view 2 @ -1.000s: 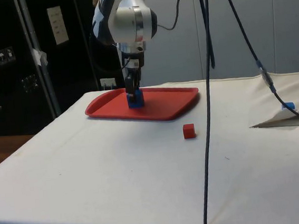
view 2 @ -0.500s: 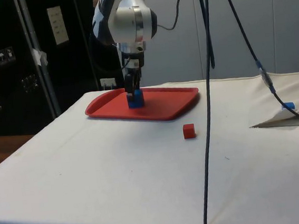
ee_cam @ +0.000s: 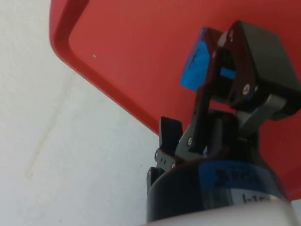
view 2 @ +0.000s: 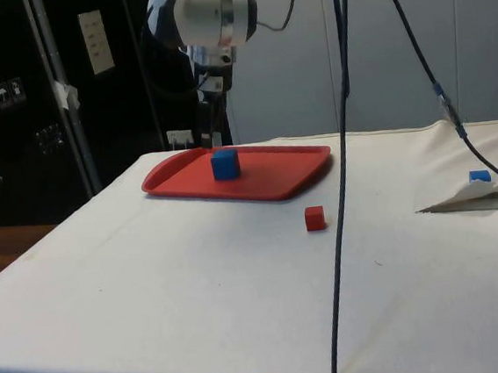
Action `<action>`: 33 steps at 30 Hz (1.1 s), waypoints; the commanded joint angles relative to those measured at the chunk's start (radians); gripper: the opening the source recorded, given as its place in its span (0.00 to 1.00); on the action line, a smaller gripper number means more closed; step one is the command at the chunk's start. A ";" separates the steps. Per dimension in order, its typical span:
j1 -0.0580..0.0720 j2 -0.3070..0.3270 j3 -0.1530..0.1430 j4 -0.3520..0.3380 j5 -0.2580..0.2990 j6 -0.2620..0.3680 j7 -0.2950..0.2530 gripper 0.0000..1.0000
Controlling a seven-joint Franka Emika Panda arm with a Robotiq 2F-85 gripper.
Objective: Pick up the largest block and place it onto the tray.
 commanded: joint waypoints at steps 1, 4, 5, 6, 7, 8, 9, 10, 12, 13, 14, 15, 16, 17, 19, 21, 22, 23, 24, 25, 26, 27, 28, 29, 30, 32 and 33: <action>0.004 -0.004 -0.006 0.000 0.000 -0.003 0.000 1.00; 0.027 -0.024 -0.033 -0.010 -0.014 -0.018 0.010 1.00; 0.032 -0.029 -0.039 -0.010 -0.015 -0.021 0.011 1.00; 0.036 -0.034 -0.044 -0.011 -0.016 -0.023 0.012 1.00; 0.040 -0.039 -0.048 -0.011 -0.017 -0.024 0.013 1.00; 0.048 -0.048 -0.057 -0.012 -0.019 -0.028 0.016 1.00; 0.052 -0.052 -0.061 -0.012 -0.021 -0.030 0.017 1.00; 0.052 -0.052 -0.061 -0.012 -0.021 -0.030 0.017 1.00; 0.061 -0.060 -0.069 -0.010 -0.027 -0.034 0.023 1.00; 0.066 -0.065 -0.073 -0.010 -0.033 -0.034 0.028 1.00; 0.071 -0.070 -0.075 -0.009 -0.039 -0.034 0.033 1.00; 0.075 -0.075 -0.077 -0.009 -0.045 -0.033 0.037 1.00; 0.080 -0.080 -0.078 -0.009 -0.052 -0.032 0.042 1.00; 0.085 -0.085 -0.079 -0.009 -0.058 -0.030 0.046 1.00; 0.098 -0.099 -0.081 -0.011 -0.080 -0.025 0.060 1.00; 0.088 -0.105 -0.069 -0.004 -0.079 -0.026 0.057 1.00; 0.107 -0.108 -0.083 -0.011 -0.093 -0.022 0.070 1.00; 0.112 -0.112 -0.084 -0.012 -0.098 -0.020 0.073 1.00; 0.122 -0.120 -0.086 -0.011 -0.110 -0.017 0.082 1.00; 0.126 -0.123 -0.087 -0.011 -0.117 -0.016 0.088 1.00; 0.126 -0.123 -0.087 -0.011 -0.117 -0.016 0.088 1.00; 0.135 -0.131 -0.087 -0.011 -0.131 -0.012 0.099 1.00; 0.139 -0.134 -0.088 -0.011 -0.137 -0.010 0.104 1.00; 0.143 -0.137 -0.088 -0.011 -0.142 -0.009 0.108 1.00; 0.125 -0.137 -0.074 -0.003 -0.130 -0.014 0.095 1.00; 0.151 -0.143 -0.087 -0.011 -0.156 -0.005 0.119 1.00; 0.158 -0.147 -0.087 -0.011 -0.170 -0.002 0.130 1.00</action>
